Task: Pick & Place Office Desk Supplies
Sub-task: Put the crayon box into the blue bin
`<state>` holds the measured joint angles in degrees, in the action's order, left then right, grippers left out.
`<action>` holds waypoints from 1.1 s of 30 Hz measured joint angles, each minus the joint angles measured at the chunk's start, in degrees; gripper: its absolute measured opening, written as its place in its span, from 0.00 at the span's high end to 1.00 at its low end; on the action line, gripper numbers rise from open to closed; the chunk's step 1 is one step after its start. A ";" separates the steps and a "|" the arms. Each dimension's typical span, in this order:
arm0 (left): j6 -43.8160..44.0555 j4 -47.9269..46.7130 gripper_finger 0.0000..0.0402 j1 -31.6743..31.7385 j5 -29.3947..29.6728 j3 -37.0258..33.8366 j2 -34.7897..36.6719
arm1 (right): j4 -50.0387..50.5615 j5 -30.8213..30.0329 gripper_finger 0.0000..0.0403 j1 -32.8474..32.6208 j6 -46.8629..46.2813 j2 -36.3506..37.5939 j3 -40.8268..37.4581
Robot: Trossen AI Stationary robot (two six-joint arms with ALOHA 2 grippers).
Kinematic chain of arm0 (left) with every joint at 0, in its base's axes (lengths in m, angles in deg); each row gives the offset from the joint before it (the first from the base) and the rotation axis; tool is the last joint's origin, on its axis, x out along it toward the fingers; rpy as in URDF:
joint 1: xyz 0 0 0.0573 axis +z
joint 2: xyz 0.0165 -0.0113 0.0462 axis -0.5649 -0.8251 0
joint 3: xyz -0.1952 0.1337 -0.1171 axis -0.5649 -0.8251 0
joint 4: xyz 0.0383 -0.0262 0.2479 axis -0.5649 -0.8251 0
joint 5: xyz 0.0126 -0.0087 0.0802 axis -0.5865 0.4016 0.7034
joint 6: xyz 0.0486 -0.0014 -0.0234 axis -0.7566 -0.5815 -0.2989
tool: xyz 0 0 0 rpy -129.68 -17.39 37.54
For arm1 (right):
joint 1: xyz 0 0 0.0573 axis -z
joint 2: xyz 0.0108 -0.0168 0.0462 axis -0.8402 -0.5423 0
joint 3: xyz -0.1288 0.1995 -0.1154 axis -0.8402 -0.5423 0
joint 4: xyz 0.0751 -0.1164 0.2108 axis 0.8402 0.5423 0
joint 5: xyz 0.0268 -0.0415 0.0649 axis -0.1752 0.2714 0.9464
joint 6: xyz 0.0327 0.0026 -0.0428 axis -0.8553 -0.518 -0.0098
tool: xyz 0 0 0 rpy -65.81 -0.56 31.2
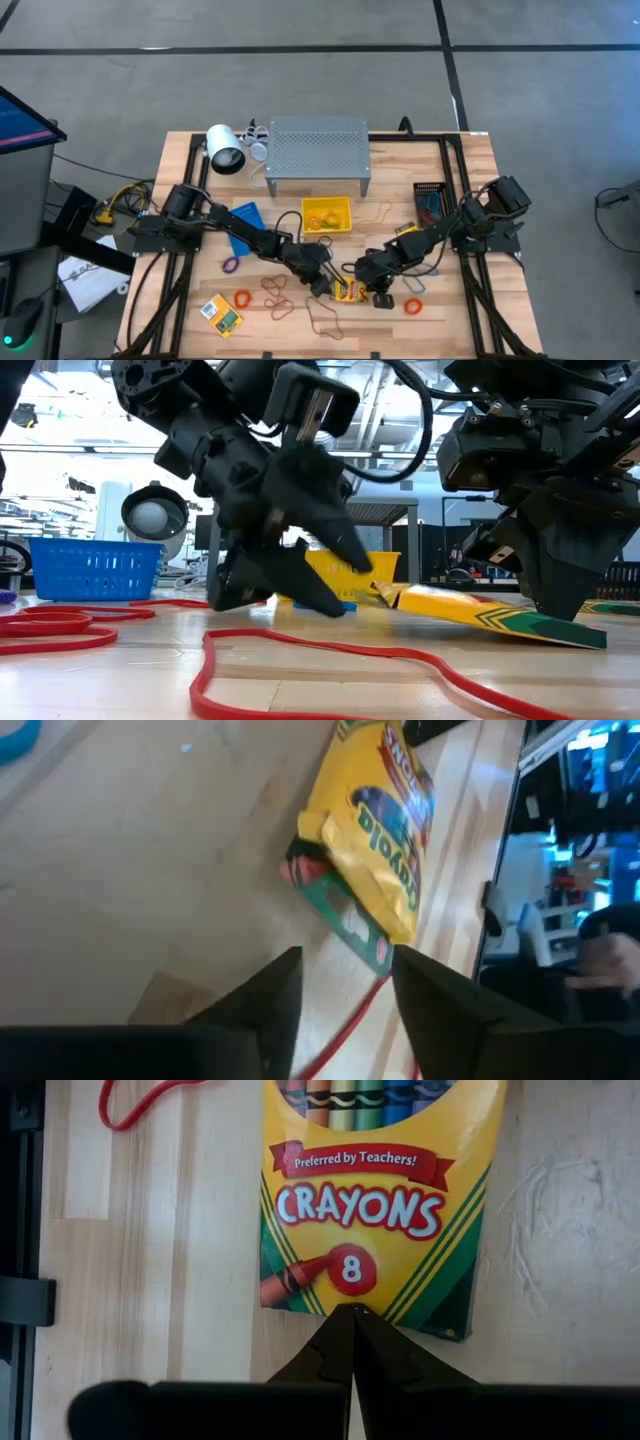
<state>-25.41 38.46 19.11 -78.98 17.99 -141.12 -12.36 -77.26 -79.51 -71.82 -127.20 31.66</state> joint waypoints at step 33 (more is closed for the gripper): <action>-1.18 12.43 0.97 1.77 -1.09 0.20 -2.11 | -3.42 -0.15 1.00 0.04 1.34 -0.14 -0.09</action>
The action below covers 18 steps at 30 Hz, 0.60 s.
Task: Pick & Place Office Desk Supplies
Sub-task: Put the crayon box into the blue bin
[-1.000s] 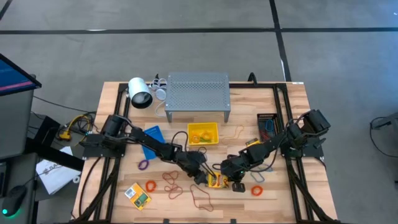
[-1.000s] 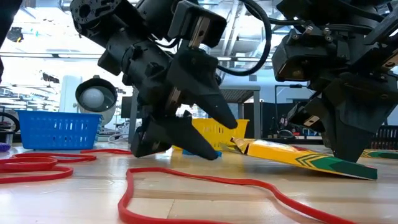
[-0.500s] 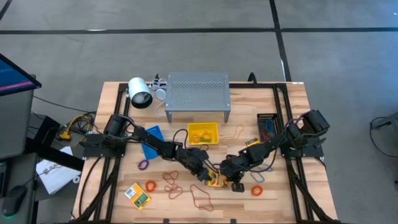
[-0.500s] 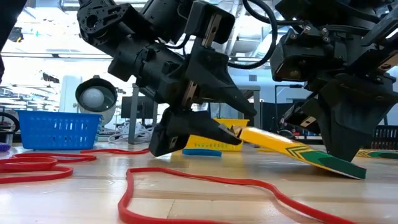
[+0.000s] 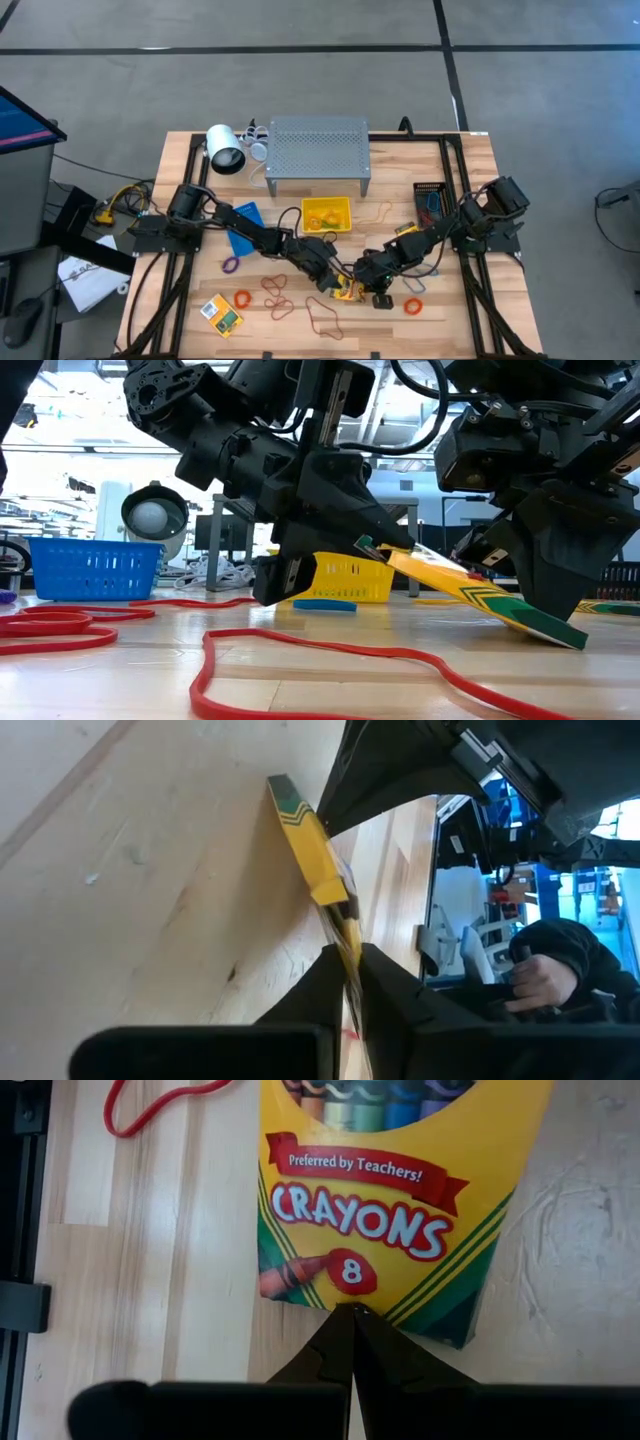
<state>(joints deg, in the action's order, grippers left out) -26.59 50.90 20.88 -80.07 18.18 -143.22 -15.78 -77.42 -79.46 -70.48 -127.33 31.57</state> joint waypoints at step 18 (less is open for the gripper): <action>-0.51 1.05 0.99 0.06 0.56 0.00 1.87 | 3.04 -0.67 1.00 -0.07 -0.33 6.80 -0.05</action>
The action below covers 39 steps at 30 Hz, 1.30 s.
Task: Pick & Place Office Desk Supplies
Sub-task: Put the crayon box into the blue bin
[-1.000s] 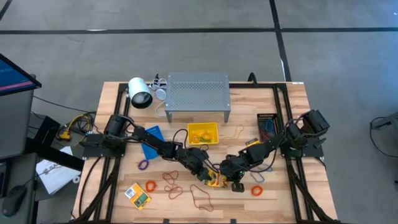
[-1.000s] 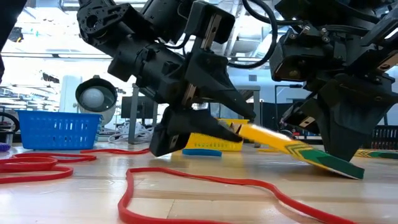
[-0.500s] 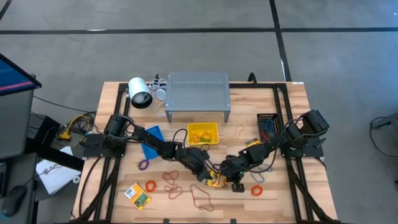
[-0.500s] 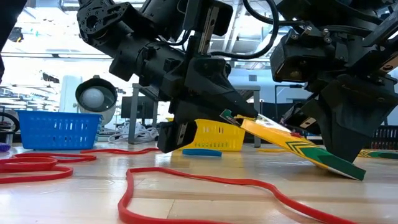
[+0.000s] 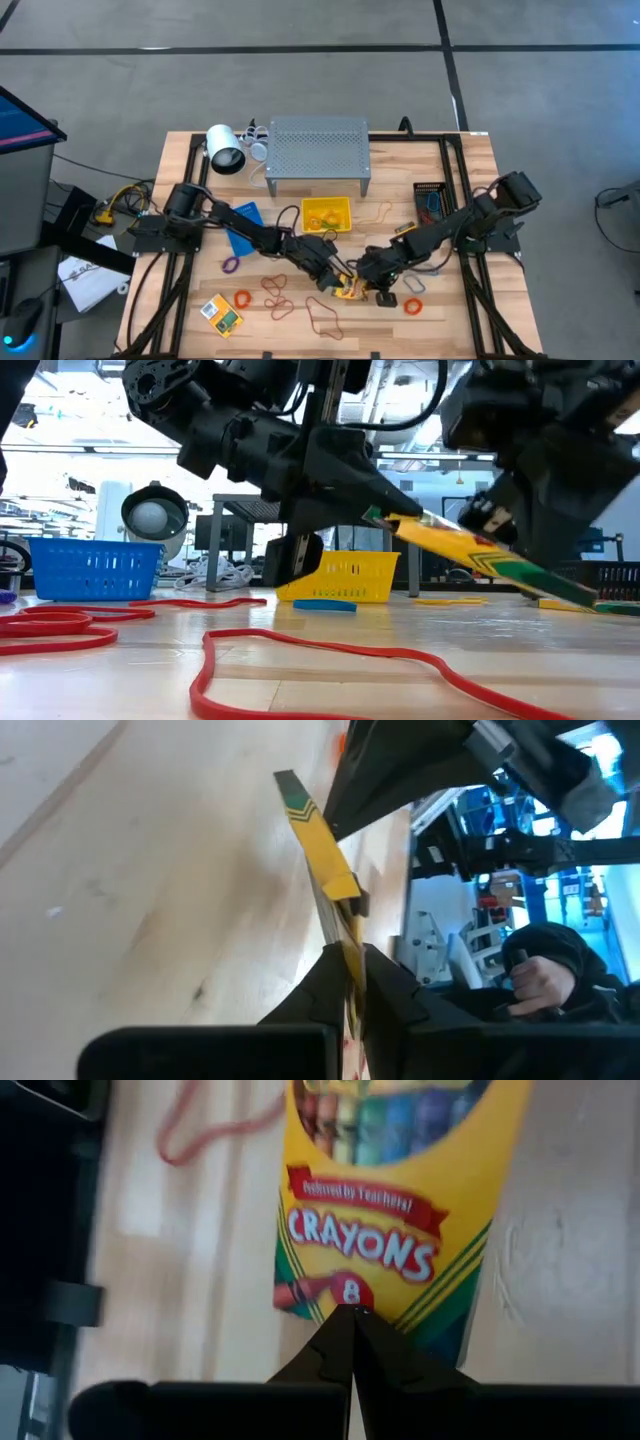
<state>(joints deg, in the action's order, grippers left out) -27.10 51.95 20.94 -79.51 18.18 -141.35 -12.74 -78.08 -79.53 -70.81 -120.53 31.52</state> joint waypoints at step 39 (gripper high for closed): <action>-9.92 -44.67 1.00 4.33 22.83 -15.02 52.97 | 19.85 -12.42 1.00 4.95 -1.70 28.98 0.14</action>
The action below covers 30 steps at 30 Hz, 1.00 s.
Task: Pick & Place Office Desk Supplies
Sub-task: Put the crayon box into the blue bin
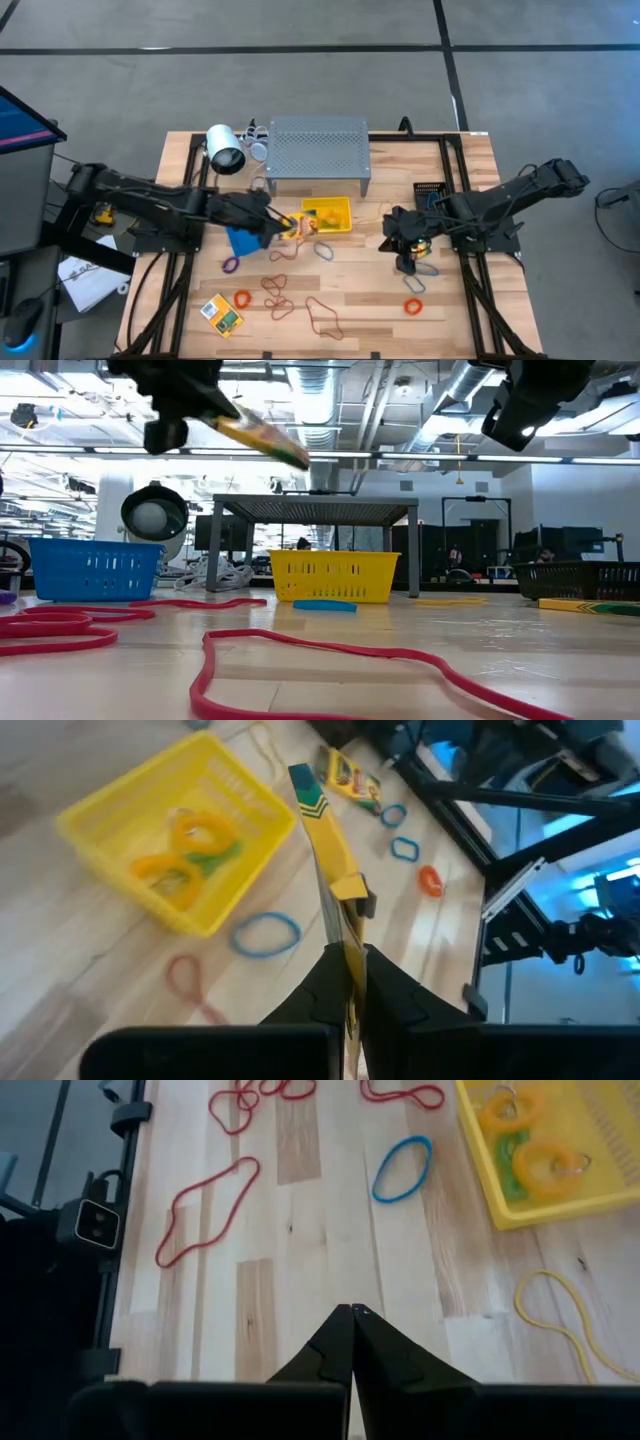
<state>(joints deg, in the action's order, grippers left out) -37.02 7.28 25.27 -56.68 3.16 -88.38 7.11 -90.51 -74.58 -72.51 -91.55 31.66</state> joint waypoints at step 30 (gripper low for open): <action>16.88 -53.08 1.00 -8.65 4.20 7.07 16.21 | -0.24 0.87 1.00 3.81 -0.44 -0.15 0.01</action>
<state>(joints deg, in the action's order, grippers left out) -20.14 -45.80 16.62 -52.48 10.23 -72.18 6.87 -89.64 -70.77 -72.95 -91.71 31.67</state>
